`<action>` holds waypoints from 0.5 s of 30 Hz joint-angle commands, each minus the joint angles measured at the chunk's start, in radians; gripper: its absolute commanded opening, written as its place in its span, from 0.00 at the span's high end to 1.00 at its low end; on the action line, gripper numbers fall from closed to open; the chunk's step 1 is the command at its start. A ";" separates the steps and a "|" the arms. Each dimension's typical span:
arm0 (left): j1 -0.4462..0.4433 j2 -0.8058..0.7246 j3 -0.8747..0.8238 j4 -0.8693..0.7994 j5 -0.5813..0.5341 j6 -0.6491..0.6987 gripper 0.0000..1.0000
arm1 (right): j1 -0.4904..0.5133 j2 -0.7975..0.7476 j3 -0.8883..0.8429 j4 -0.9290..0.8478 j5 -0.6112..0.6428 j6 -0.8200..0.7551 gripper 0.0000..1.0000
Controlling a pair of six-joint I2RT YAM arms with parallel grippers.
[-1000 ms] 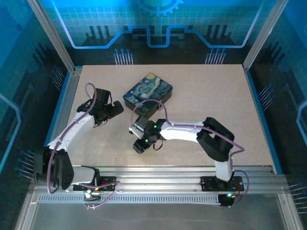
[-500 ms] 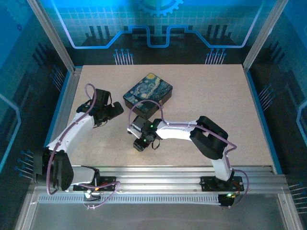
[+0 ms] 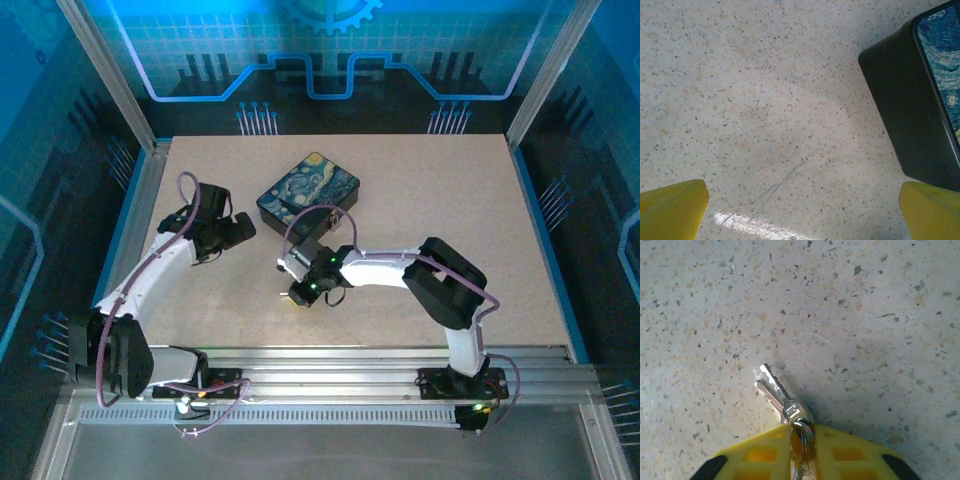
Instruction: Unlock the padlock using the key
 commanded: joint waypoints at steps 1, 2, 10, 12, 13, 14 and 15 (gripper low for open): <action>-0.011 -0.014 0.001 -0.032 0.056 0.017 0.01 | -0.065 -0.020 -0.061 0.031 -0.079 -0.001 0.91; -0.018 -0.014 -0.008 -0.026 0.085 0.015 0.01 | -0.074 -0.031 -0.067 0.046 -0.101 -0.004 0.94; -0.095 0.037 -0.093 0.057 0.282 -0.059 0.02 | -0.142 -0.075 -0.090 0.100 -0.221 -0.002 0.97; -0.113 0.056 -0.117 0.099 0.351 -0.082 0.03 | -0.157 -0.091 -0.099 0.110 -0.245 -0.001 0.97; -0.116 0.066 -0.130 0.130 0.389 -0.092 0.06 | -0.166 -0.102 -0.102 0.111 -0.258 0.000 0.98; -0.116 0.073 -0.146 0.162 0.424 -0.099 0.09 | -0.174 -0.109 -0.105 0.109 -0.271 0.000 0.98; -0.116 0.081 -0.161 0.199 0.459 -0.099 0.12 | -0.184 -0.121 -0.107 0.108 -0.288 0.002 0.98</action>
